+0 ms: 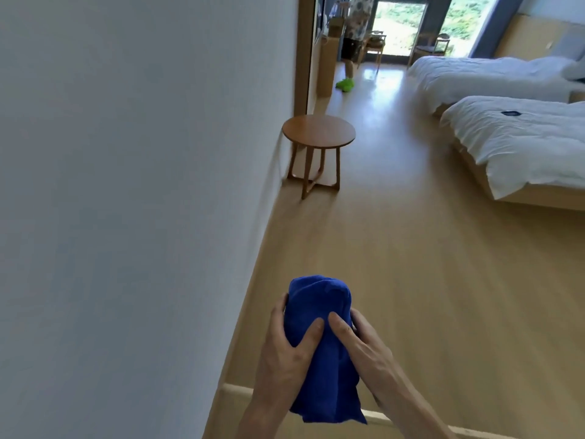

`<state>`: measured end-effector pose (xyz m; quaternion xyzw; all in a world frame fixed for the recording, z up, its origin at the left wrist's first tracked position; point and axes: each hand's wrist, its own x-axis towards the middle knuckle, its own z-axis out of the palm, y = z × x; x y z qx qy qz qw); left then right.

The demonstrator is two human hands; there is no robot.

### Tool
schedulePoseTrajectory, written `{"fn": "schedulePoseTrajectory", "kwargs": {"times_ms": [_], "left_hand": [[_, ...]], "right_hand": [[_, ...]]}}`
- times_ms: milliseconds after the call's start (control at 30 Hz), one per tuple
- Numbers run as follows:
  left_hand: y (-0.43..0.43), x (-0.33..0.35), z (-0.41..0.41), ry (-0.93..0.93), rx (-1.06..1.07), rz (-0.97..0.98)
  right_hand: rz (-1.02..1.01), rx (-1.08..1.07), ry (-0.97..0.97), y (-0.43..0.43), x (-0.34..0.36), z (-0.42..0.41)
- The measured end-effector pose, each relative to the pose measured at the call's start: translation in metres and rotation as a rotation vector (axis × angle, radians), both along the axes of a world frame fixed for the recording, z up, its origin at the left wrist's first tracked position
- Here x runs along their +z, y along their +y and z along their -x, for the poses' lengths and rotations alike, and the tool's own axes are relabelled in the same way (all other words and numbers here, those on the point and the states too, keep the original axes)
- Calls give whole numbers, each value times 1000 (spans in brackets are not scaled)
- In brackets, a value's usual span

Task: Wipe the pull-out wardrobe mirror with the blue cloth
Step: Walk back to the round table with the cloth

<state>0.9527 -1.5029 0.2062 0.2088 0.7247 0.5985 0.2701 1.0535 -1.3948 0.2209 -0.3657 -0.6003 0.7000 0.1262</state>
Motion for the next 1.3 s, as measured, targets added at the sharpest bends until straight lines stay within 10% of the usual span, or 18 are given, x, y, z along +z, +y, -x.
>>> {"fn": "schedulePoseTrajectory", "kwargs": {"times_ms": [1300], "left_hand": [[413, -27, 112, 12, -220, 121]], "right_hand": [[19, -258, -45, 384, -23, 88]]}}
